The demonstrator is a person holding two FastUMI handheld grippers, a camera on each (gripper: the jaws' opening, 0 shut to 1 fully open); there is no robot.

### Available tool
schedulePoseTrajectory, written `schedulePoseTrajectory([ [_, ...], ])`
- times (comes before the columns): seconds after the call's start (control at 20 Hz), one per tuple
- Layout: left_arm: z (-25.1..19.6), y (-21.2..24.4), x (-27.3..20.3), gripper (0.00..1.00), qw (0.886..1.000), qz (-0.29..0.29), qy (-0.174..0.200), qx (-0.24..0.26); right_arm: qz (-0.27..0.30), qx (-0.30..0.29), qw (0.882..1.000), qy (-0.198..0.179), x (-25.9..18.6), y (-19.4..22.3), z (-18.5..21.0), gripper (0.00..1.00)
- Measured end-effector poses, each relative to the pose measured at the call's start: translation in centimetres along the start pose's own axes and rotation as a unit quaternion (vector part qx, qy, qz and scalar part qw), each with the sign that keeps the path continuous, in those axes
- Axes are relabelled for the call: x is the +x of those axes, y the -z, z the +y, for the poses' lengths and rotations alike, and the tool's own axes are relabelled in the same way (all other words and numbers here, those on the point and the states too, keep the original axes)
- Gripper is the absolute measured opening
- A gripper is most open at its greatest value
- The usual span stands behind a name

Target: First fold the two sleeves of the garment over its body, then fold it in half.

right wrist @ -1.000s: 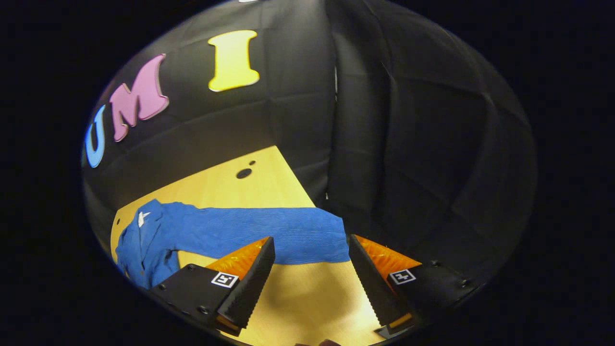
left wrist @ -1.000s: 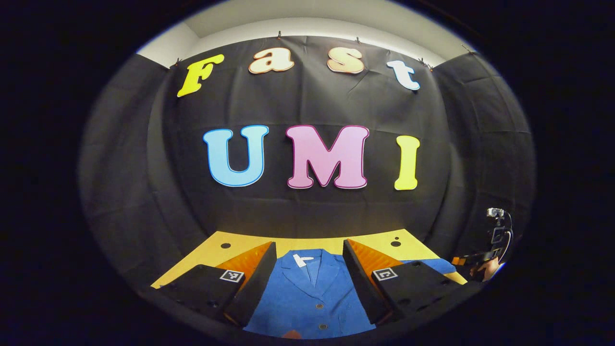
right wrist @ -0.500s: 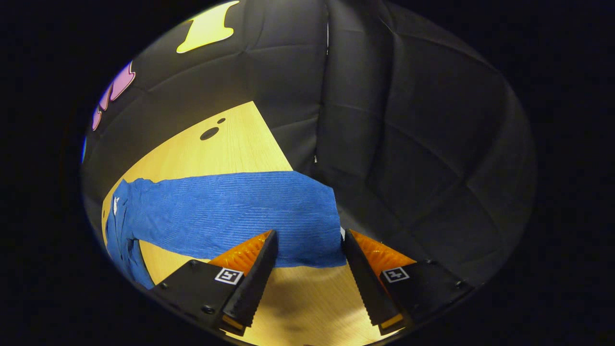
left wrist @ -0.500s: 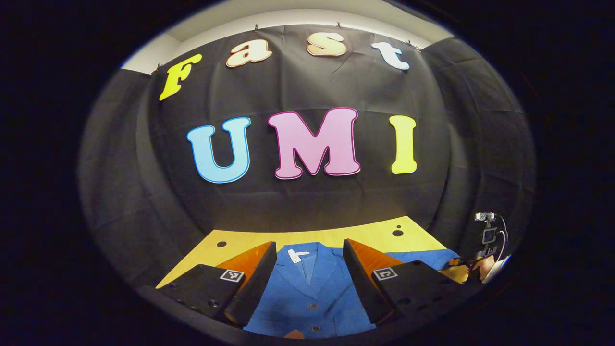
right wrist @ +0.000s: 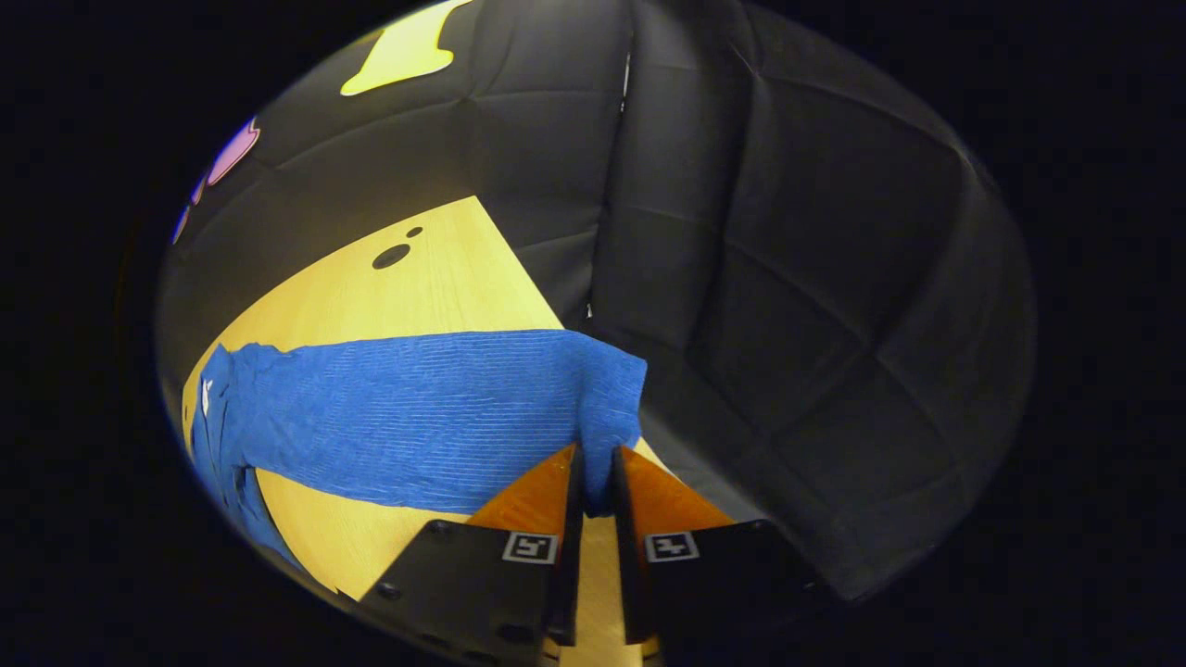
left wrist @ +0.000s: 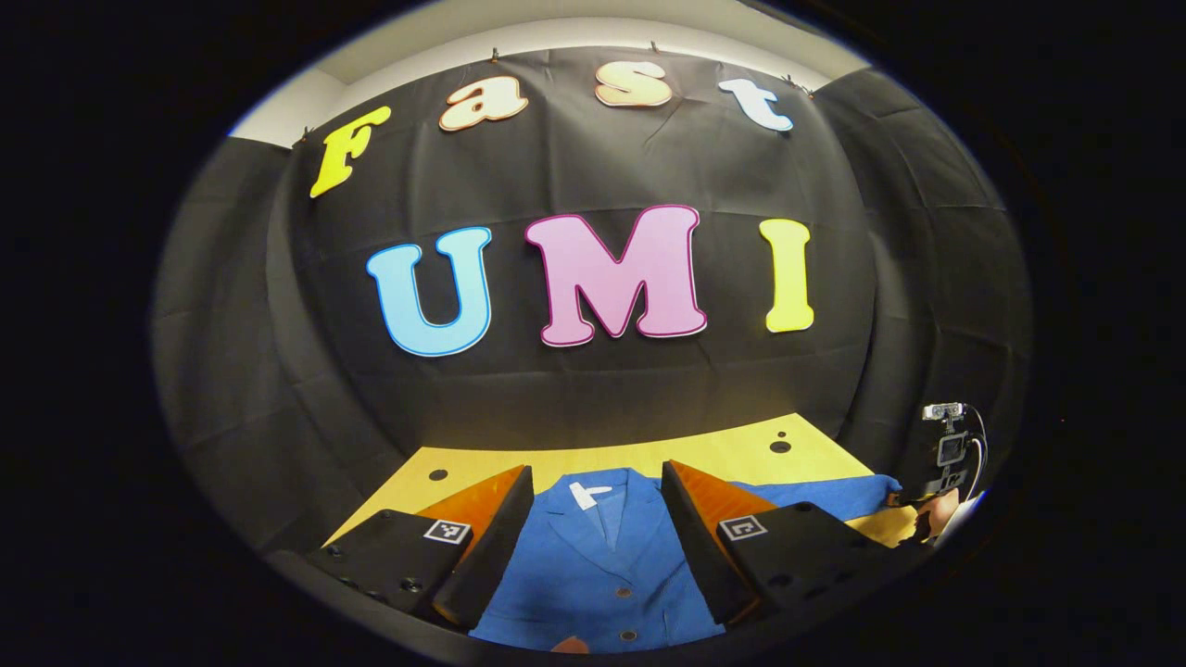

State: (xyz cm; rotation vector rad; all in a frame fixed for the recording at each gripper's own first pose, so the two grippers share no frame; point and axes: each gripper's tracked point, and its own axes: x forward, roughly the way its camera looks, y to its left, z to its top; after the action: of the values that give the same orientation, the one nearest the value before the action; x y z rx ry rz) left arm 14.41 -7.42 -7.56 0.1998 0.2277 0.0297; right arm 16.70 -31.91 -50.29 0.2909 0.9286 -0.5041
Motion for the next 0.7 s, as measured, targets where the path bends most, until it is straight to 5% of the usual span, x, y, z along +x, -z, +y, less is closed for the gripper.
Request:
schedulePoseTrajectory([
  [0.15,1.1,0.5,-0.7,0.80,1.000,0.000,-0.006,-0.007,0.000,0.012,1.000,-0.018,-1.7,-0.2,0.2,0.18],
  [0.2,1.4,0.8,-0.9,0.80,1.000,0.001,-0.008,-0.009,-0.003,0.011,1.000,-0.019,-0.5,-0.6,0.3,0.09],
  [0.35,2.6,1.4,-1.9,0.80,1.000,0.003,-0.012,-0.021,-0.003,0.001,1.000,-0.023,-1.2,-0.3,1.4,0.03],
  [0.7,7.7,2.4,-3.1,0.80,0.998,-0.013,-0.004,-0.059,-0.129,-0.084,0.987,-0.042,-12.6,-4.0,7.9,0.02],
])
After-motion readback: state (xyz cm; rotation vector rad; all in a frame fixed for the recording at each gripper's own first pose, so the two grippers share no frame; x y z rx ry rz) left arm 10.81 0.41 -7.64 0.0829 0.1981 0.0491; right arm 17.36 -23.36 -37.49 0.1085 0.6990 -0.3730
